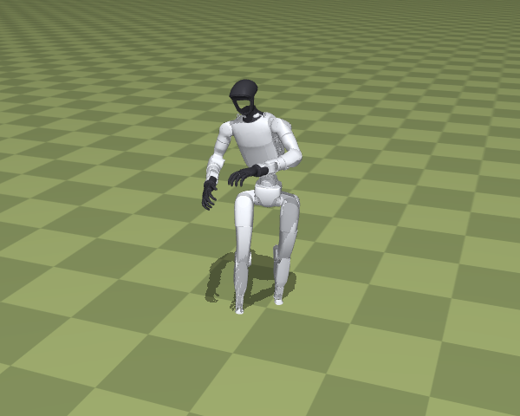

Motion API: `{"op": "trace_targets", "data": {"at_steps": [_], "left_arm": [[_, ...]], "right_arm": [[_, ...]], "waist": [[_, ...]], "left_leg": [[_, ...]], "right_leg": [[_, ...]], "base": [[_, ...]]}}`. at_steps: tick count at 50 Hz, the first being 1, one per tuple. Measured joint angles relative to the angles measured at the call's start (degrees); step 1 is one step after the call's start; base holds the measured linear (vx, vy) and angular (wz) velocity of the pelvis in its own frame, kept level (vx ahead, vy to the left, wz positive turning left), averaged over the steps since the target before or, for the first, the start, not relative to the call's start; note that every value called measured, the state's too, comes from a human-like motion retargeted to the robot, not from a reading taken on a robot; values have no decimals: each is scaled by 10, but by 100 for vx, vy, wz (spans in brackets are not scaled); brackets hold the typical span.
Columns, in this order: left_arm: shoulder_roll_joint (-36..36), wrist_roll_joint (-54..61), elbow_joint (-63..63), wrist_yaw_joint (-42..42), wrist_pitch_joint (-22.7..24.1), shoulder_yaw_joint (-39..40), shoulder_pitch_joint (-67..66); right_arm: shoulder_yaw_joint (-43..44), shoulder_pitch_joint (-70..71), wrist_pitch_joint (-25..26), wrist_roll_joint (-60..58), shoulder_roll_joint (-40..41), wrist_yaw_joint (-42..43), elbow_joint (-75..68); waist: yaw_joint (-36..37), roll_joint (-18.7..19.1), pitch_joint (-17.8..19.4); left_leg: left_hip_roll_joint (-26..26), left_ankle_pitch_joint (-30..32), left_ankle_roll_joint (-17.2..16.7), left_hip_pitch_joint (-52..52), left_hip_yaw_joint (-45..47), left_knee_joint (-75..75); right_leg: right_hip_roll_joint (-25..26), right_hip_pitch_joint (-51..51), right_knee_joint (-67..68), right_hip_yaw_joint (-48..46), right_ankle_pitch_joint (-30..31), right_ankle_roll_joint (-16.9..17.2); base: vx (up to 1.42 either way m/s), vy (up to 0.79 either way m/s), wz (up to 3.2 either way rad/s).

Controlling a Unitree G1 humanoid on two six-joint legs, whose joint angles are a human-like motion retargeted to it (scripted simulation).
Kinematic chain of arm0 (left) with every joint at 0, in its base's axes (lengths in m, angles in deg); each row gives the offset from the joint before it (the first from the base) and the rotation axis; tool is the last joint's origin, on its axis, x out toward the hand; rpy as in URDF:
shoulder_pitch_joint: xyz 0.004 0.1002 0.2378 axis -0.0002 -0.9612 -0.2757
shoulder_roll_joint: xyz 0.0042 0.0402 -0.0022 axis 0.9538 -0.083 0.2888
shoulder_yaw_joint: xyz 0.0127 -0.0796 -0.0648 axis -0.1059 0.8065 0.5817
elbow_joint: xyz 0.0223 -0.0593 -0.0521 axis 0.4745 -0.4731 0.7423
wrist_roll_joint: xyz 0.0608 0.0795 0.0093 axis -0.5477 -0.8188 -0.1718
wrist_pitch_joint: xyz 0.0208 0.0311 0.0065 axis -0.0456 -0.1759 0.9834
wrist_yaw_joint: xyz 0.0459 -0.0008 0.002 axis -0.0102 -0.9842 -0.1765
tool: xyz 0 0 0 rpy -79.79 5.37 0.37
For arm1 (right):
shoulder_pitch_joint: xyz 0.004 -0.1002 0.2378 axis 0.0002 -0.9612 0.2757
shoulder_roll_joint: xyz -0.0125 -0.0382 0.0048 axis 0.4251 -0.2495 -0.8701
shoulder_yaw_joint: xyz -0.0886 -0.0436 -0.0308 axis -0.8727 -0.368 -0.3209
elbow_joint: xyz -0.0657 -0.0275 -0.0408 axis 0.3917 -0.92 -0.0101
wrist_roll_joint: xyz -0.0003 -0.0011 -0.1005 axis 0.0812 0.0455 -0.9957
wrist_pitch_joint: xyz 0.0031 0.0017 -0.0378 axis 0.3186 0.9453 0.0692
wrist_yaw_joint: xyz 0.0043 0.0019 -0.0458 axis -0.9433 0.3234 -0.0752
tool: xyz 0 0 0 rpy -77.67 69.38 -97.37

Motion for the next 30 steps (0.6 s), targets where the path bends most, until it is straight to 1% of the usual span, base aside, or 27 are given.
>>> {"op": "trace_targets", "data": {"at_steps": [2, 4, 6, 8, 12, 15, 20, 24, 27, 30], "left_arm": [[-15, -11, -53, 60, 14, -78, 15], [-32, -15, -88, 102, 30, -133, 25], [-43, -11, -94, 121, 45, -162, 24], [-46, 2, -72, 119, 58, -164, 10], [-38, 39, 6, 75, 67, -112, -40], [-35, 60, 53, 26, 58, -54, -79], [-39, 70, 87, -70, 30, 47, -122], [-36, 68, 96, -137, 9, 117, -149], [-35, 73, 95, -163, 1, 149, -169], [-35, 84, 85, -163, 1, 161, -195]], "right_arm": [[-40, 54, 6, 5, 12, -36, 21], [-65, 107, 11, 14, 29, -61, 34], [-75, 156, 14, 22, 43, -71, 39], [-74, 195, 14, 29, 52, -68, 40], [-53, 229, 11, 43, 50, -37, 25], [-34, 217, 8, 60, 42, -13, 0], [-9, 129, 0, 85, 15, 2, -55], [10, 46, -11, 78, -20, 0, -65], [25, -4, -19, 71, -45, -1, -49], [39, -29, -26, 69, -64, -4, -13]], "waist": [[0, -3, -1], [3, -9, -2], [11, -16, -2], [19, -24, -1], [37, -39, 5], [47, -50, 12], [56, -71, 29], [57, -87, 41], [56, -92, 44], [58, -95, 40]], "left_leg": [[-1, 2, 1, -3, 2, 0], [-3, 3, 1, -4, 4, 0], [-6, 4, 2, -5, 4, 0], [-9, 5, 3, -5, 4, 1], [-17, 7, 9, -3, -1, 1], [-24, 5, 16, 1, -10, 1], [-42, 0, 26, 12, -32, 1], [-55, -3, 28, 25, -52, 0], [-55, -2, 28, 32, -70, -1], [-50, -2, 26, 36, -87, 0]], "right_leg": [[-1, -3, 1, 1, 3, -1], [-2, -7, 3, 3, 4, -2], [-4, -10, 8, 4, 3, -3], [-7, -13, 15, 3, -1, -2], [-13, -22, 41, -4, -16, 2], [-20, -32, 76, -14, -36, 5], [-38, -58, 166, -35, -80, 10], [-62, -81, 227, -69, -99, 2], [-74, -92, 231, -85, -105, -4], [-77, -89, 220, -97, -103, -8]], "base": [[-5, 1, -3], [0, 0, 0], [0, 0, 0], [0, 0, 0], [1, 3, 5], [3, 7, 18], [3, 6, 35], [3, 2, 42], [5, -3, 46], [8, -9, 42]]}}
